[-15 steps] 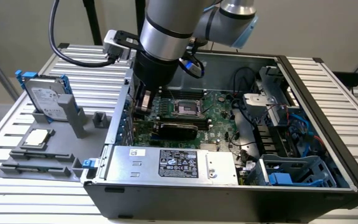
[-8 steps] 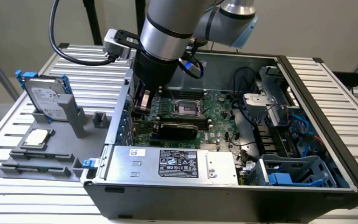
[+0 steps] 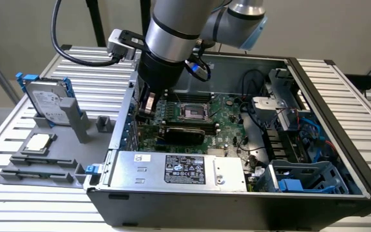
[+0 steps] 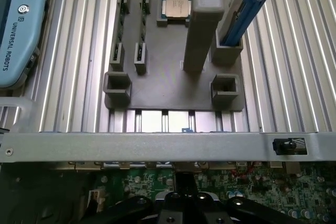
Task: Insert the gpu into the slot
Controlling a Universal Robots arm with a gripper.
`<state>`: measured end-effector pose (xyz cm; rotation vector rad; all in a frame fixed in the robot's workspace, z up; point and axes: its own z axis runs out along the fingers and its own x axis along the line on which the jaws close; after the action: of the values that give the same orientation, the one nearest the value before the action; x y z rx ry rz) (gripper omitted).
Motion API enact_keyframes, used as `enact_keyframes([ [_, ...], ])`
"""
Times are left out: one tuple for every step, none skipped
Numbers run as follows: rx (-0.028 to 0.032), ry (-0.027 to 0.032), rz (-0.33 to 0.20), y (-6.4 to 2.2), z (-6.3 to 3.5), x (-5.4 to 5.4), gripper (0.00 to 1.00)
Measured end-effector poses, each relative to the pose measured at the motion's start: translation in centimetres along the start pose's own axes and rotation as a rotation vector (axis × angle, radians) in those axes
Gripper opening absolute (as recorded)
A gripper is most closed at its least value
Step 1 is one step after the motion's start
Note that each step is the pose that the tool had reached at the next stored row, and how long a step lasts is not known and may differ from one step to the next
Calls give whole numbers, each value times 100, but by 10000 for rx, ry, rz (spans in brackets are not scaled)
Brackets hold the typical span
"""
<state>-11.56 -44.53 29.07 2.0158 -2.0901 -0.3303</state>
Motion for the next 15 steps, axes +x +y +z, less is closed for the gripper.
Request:
enact_keyframes([
  [-5,1,23,0,0,-5,11],
  [-10,2,45,0,0,-9,11],
  [-15,3,64,0,0,-13,11],
  [-19,4,86,0,0,-17,11],
  [-25,7,105,0,0,-21,11],
  [-29,12,124,0,1,-26,11],
  [-34,20,137,0,2,-30,11],
  [-40,29,146,0,2,-33,11],
  [-45,38,155,0,1,-36,11],
  [-51,45,164,1,2,-40,11],
  [-59,50,171,1,2,-44,11],
  [-68,52,177,0,2,-46,11],
  [-76,54,183,1,2,-50,11],
  [-86,58,191,1,2,-53,11],
  [-97,60,197,1,2,-55,11],
])
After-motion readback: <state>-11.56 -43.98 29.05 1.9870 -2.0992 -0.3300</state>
